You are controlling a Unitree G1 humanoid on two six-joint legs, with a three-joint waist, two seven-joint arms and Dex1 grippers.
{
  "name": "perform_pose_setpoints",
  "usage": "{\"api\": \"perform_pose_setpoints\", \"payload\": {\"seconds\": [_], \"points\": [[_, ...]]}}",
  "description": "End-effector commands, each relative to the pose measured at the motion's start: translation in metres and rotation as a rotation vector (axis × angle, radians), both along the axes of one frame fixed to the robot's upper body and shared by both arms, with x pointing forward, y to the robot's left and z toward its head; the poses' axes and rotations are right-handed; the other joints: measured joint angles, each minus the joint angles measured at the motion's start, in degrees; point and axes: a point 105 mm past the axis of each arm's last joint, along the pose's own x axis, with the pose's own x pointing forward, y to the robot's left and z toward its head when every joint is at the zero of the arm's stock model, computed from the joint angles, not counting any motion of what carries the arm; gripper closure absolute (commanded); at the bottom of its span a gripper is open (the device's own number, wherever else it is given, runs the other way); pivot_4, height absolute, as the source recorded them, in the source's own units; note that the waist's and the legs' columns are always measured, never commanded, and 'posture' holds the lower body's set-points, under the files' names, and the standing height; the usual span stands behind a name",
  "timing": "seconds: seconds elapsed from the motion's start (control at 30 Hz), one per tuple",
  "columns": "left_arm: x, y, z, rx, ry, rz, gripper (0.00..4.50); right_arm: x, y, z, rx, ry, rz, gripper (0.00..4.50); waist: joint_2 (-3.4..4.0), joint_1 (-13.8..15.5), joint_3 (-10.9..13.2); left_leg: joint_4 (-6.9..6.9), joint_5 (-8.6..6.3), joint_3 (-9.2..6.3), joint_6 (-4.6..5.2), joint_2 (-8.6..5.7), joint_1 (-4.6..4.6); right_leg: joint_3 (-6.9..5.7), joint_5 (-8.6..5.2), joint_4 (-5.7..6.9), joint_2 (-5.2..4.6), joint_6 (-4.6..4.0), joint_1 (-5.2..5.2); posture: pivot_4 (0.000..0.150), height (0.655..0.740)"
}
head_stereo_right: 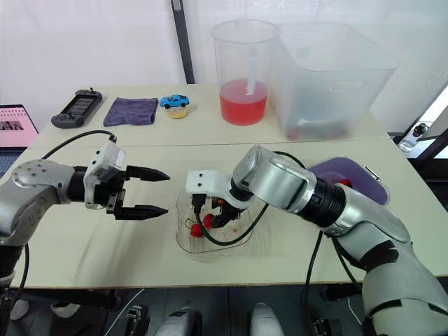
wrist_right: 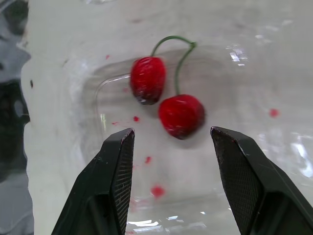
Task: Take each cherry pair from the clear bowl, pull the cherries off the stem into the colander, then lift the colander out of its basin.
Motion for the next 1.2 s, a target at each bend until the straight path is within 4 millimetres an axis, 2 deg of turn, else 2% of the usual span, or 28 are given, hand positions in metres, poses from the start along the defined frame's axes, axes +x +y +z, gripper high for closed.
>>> {"api": "perform_pose_setpoints", "payload": {"seconds": [0.03,0.43,0.6,0.8,0.9,1.07,1.2], "points": [[0.0,0.0,0.006,0.006,-0.04,-0.009,0.0,0.005,0.01,0.006,0.014,-0.084,0.041,1.8,0.0,0.0,0.0,0.0,0.0,0.0,0.0,0.0,0.0,0.0,0.0,0.0,0.0,0.0,0.0,0.15,0.7337],[0.002,0.004,0.004,0.032,-0.054,0.005,0.0,0.012,0.02,-0.01,-0.02,-0.107,0.112,1.8,0.0,0.1,0.0,0.02,0.0,-0.02,-0.01,-0.01,0.0,-0.01,0.0,0.0,0.0,0.0,0.02,0.15,0.7337],[0.002,0.003,0.006,0.025,-0.067,0.018,0.0,0.011,0.011,-0.017,-0.083,-0.073,0.107,1.8,0.0,0.1,0.0,0.02,0.0,-0.01,-0.01,-0.01,0.0,-0.01,0.0,0.0,-0.01,0.0,0.01,0.15,0.7337],[0.001,0.004,0.005,0.023,-0.064,0.021,0.0,0.01,0.01,-0.019,-0.083,-0.073,0.098,1.8,0.0,0.1,0.0,0.02,0.0,-0.02,-0.01,-0.01,0.0,-0.01,0.0,0.0,-0.01,0.0,0.02,0.15,0.7337],[0.002,0.004,0.003,0.02,-0.061,0.025,0.0,0.009,0.01,-0.019,-0.079,-0.078,0.102,2.66,0.0,0.2,0.0,0.02,0.0,-0.02,-0.01,-0.01,0.0,-0.01,0.0,0.0,-0.01,0.0,0.02,0.15,0.7337],[0.004,0.005,0.002,0.017,-0.058,0.027,0.0,0.006,0.009,-0.014,-0.072,-0.081,0.113,2.66,0.0,0.1,0.0,0.02,0.0,-0.02,-0.01,-0.01,0.0,-0.01,0.0,0.0,-0.01,0.0,0.02,0.15,0.7337],[0.007,0.005,0.001,0.015,-0.059,0.025,0.0,0.005,0.004,-0.001,-0.057,-0.096,0.113,2.66,0.0,0.2,0.0,0.02,0.01,-0.02,-0.01,-0.01,0.0,-0.01,0.0,0.0,-0.01,0.0,0.03,0.15,0.7337]]}}
